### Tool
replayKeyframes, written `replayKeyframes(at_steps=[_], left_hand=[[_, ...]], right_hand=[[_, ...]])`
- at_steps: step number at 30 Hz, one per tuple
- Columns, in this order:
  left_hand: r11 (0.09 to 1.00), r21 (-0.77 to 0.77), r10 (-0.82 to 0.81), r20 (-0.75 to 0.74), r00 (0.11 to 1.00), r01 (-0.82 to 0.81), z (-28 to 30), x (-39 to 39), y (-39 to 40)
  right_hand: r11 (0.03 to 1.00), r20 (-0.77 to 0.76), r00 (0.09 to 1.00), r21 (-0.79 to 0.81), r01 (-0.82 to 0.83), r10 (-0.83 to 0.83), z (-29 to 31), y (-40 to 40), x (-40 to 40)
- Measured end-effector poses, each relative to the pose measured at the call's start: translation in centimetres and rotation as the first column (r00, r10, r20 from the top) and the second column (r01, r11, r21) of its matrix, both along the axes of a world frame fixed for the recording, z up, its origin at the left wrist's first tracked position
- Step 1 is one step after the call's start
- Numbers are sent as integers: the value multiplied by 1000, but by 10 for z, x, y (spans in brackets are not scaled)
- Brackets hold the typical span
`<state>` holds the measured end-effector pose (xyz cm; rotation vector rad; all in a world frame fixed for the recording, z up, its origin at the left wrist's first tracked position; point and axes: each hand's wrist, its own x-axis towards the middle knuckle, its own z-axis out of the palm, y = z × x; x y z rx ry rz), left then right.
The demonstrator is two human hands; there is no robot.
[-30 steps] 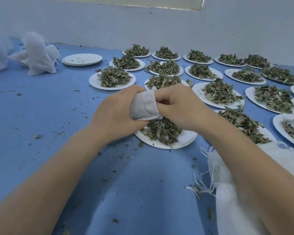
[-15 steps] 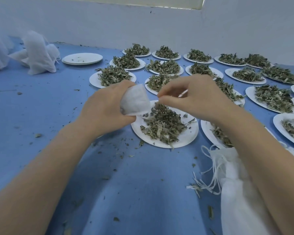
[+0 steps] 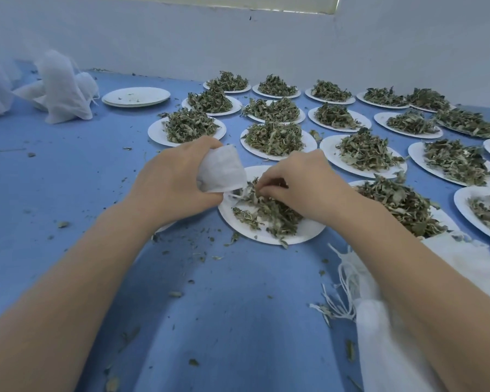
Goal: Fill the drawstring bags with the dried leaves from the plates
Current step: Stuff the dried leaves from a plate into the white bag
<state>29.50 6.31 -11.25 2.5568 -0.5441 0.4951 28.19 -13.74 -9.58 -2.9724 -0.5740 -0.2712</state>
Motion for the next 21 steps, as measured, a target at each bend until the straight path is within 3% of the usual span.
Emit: replayKeyframes(at_steps=[6, 11, 13, 16, 21], left_hand=[[999, -11, 37, -16, 999, -37, 0, 3, 4], [997, -35, 68, -16, 998, -69, 1, 6, 12], [997, -32, 70, -20, 997, -71, 1, 6, 12], [998, -27, 54, -28, 998, -54, 1, 5, 10], [1000, 5, 14, -43, 999, -14, -1, 3, 6]], right_hand=[[990, 60, 998, 144, 14, -23, 8, -5, -1], [993, -179, 984, 118, -7, 28, 15, -8, -7], [1000, -230, 973, -5, -7, 5, 15, -8, -8], [985, -140, 990, -169, -32, 8, 10, -3, -5], [997, -48, 998, -63, -36, 33, 13, -2, -5]])
